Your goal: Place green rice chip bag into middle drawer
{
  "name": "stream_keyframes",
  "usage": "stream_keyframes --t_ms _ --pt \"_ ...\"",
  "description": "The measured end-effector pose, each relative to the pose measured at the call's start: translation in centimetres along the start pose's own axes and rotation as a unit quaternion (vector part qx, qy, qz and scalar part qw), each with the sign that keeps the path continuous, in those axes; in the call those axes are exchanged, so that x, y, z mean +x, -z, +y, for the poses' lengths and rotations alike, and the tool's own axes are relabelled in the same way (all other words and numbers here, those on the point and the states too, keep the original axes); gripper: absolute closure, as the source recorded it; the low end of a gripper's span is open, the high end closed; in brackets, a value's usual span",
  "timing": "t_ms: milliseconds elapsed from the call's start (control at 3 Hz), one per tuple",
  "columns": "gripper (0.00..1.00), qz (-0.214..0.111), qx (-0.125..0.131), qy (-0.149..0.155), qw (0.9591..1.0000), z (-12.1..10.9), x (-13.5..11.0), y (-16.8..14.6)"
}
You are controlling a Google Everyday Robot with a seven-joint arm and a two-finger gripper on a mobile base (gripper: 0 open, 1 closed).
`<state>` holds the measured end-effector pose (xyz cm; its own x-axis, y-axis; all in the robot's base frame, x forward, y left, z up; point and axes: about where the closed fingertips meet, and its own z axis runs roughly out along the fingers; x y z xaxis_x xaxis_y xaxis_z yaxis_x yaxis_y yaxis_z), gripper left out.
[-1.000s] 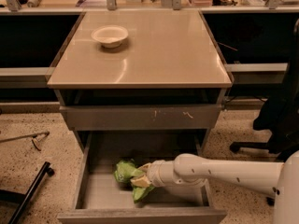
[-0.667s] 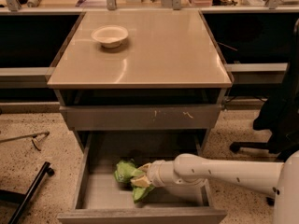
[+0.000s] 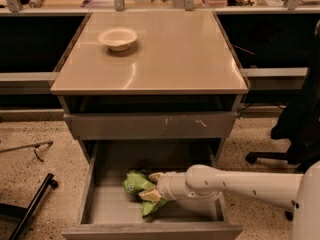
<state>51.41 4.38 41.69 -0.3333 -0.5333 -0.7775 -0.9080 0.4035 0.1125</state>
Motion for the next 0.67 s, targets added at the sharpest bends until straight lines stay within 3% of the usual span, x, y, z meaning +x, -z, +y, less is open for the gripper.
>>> stream_keyframes --t_ms 333,667 --pt "0.00 0.000 0.000 0.000 1.0000 0.00 0.00 0.00" --pt "0.00 0.000 0.000 0.000 1.0000 0.01 0.00 -0.01"
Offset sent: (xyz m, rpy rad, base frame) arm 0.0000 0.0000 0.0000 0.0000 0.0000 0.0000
